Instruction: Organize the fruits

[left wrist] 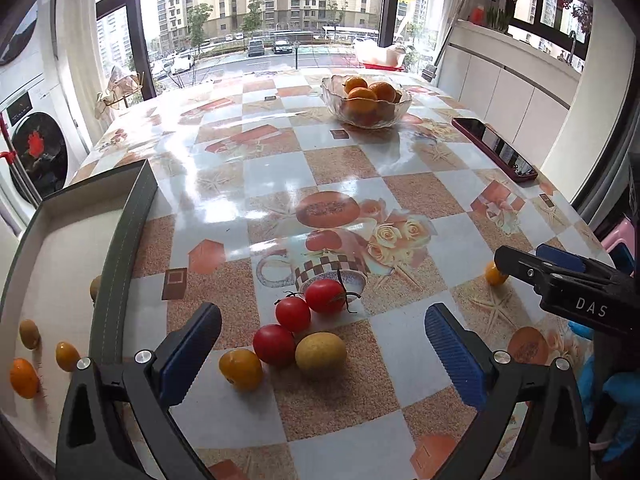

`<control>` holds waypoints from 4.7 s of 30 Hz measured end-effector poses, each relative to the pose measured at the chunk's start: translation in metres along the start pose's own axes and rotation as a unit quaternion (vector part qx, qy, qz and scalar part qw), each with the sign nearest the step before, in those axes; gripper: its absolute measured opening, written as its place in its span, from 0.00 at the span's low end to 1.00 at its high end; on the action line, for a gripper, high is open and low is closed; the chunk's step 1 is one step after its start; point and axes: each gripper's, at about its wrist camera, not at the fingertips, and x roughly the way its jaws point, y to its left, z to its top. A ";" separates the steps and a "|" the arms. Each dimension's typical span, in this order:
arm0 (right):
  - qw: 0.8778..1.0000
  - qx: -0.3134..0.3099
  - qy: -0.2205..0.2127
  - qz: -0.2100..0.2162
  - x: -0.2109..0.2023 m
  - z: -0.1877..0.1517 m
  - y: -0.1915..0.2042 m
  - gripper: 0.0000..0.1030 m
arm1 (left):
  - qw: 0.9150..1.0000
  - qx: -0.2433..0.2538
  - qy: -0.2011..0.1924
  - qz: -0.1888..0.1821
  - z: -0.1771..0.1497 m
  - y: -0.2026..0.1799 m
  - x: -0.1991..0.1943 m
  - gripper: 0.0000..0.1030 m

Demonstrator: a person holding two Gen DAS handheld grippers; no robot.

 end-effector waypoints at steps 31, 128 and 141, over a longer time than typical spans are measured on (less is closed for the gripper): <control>0.994 -0.079 0.025 -0.070 0.013 -0.008 0.029 1.00 | 0.997 -0.042 0.051 0.038 0.000 0.008 0.045 1.00; 0.994 -0.079 0.025 -0.070 0.013 -0.007 0.029 1.00 | 0.997 -0.044 0.043 0.037 0.011 0.009 0.056 1.00; 0.994 -0.079 0.026 -0.070 0.013 -0.007 0.029 1.00 | 0.997 -0.044 0.043 0.037 0.012 0.009 0.056 1.00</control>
